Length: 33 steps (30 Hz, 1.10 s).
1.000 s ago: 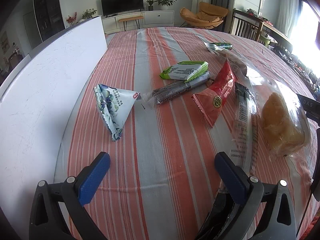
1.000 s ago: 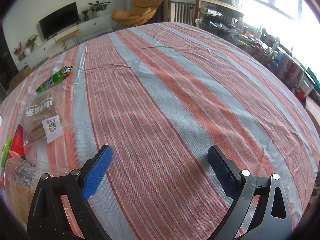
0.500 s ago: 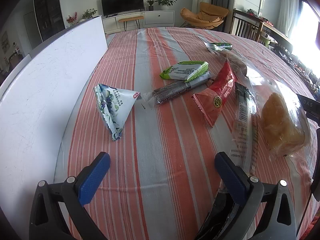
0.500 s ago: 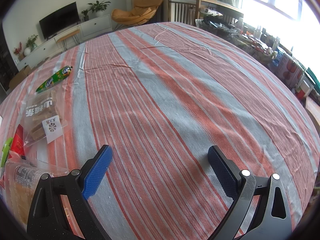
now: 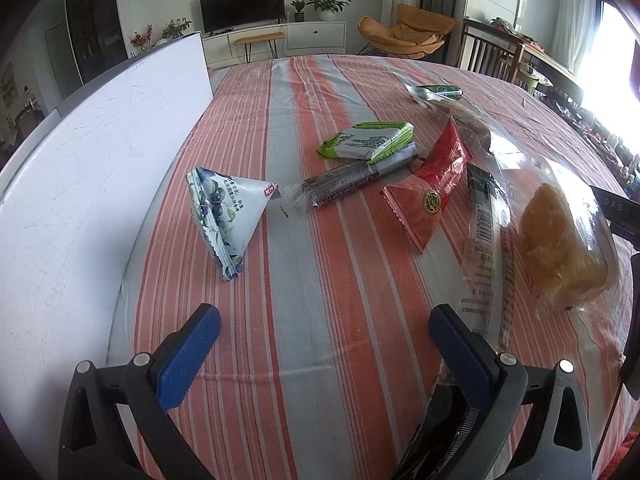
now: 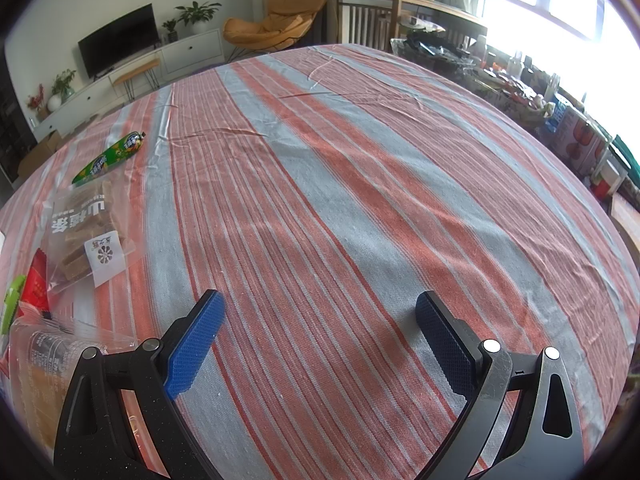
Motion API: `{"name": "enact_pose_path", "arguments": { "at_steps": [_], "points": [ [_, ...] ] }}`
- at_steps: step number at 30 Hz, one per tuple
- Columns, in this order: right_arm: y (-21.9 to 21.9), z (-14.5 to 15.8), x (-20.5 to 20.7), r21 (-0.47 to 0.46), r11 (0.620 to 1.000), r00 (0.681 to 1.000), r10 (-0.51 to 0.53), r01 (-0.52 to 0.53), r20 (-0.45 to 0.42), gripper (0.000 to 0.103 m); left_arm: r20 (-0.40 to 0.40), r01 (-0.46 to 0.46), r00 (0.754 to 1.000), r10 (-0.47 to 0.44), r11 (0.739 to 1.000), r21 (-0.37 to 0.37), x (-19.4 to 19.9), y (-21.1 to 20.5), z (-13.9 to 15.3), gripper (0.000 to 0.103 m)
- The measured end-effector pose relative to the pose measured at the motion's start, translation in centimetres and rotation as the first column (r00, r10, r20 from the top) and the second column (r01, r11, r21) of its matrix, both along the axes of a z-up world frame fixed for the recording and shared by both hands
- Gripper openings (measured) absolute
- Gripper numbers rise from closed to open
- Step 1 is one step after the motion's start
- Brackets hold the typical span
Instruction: Organize snacks
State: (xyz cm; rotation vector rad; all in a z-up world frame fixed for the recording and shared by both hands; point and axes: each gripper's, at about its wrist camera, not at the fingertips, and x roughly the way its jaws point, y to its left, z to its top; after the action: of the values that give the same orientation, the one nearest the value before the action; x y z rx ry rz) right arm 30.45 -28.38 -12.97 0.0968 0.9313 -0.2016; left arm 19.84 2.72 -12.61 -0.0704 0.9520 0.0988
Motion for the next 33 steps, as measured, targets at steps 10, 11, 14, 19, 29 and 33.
{"name": "enact_pose_path", "arguments": {
  "at_steps": [10, 11, 14, 19, 29, 33],
  "points": [
    [0.02, -0.01, 0.02, 0.0, 1.0, 1.0, 0.0, 0.0, 0.0, 0.098, 0.002, 0.002, 1.0, -0.002, 1.0, 0.0, -0.04, -0.07, -0.02, 0.103],
    [-0.01, 0.01, 0.01, 0.0, 1.0, 1.0, 0.0, 0.0, 0.0, 0.098, 0.002, 0.002, 1.0, -0.002, 1.0, 0.0, -0.03, -0.06, -0.02, 0.103],
    [0.01, 0.0, 0.03, 0.0, 1.0, 1.0, 0.0, 0.0, 0.0, 0.098, 0.002, 0.002, 1.0, -0.002, 1.0, 0.0, -0.03, -0.05, -0.02, 0.103],
    [0.02, 0.0, 0.06, 0.0, 1.0, 1.0, 0.0, 0.0, -0.001, 0.098, 0.003, 0.005, 1.0, -0.005, 1.0, -0.002, -0.09, -0.14, -0.09, 0.103],
    [0.02, 0.0, 0.06, 0.0, 1.0, 1.0, 0.0, 0.0, -0.001, 0.098, 0.003, 0.006, 1.0, -0.006, 1.0, -0.002, -0.06, -0.15, -0.14, 0.103],
    [0.01, 0.01, 0.05, 0.0, 1.0, 1.0, 0.0, 0.0, -0.001, 0.098, 0.004, 0.006, 1.0, -0.006, 1.0, -0.002, -0.07, -0.16, -0.14, 0.103]
  ]
}}
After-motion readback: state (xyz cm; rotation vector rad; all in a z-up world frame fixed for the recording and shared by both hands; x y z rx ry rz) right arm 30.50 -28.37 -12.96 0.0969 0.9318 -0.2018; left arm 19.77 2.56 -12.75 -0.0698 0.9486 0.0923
